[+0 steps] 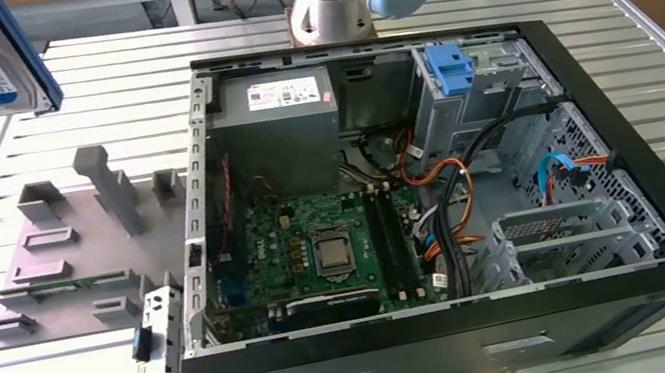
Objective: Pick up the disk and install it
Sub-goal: 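Pick up the disk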
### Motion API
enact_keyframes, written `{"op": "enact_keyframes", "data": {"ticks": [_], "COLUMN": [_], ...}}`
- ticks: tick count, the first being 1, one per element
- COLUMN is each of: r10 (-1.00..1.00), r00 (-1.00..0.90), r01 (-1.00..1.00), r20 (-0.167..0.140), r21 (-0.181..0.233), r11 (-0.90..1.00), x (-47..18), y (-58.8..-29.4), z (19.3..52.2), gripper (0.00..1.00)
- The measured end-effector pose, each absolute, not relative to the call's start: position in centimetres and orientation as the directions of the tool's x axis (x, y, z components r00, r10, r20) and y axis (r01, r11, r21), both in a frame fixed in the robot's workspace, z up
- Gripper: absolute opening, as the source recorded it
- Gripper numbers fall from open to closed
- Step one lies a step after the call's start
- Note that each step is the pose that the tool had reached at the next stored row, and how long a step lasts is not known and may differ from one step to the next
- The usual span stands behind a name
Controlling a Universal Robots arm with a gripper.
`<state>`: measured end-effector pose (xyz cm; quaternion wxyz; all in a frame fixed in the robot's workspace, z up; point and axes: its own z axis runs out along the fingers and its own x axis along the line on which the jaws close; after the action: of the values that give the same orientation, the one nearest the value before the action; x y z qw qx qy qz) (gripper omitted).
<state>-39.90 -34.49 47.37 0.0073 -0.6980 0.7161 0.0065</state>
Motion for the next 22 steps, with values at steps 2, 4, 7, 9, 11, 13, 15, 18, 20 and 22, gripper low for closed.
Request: {"op": "enact_keyframes", "data": {"ticks": [2,4,7,9,11,13,15,18,20,22], "r10": [-0.999,-0.999,-0.999,-0.999,-0.999,-0.999,-0.999,-0.999,-0.999,-0.999], "r00": [-0.026,-0.026,-0.026,-0.026,-0.026,-0.026,-0.026,-0.026,-0.026,-0.026], "r01": [-1.000,-1.000,-1.000,-1.000,-1.000,-1.000,-1.000,-1.000,-1.000,-1.000], "r20": [-0.020,-0.020,-0.020,-0.020,-0.020,-0.020,-0.020,-0.020,-0.020,-0.020], "r21": [-0.001,-0.001,-0.001,-0.001,-0.001,-0.001,-0.001,-0.001,-0.001,-0.001], "r11": [0.026,0.026,0.026,0.026,0.026,0.026,0.026,0.026,0.026,0.026], "x": [-39.9,-39.9,-39.9,-39.9,-39.9,-39.9,-39.9,-39.9,-39.9,-39.9], "y": [-34.5,-34.5,-34.5,-34.5,-34.5,-34.5,-34.5,-34.5,-34.5,-34.5], "z": [47.7,47.9,48.2,48.3,48.5,48.6,48.7,49.0,49.1,49.2], "gripper": [0.35,0.35,0.35,0.35,0.35,0.35,0.35,0.35,0.35,0.35]}}
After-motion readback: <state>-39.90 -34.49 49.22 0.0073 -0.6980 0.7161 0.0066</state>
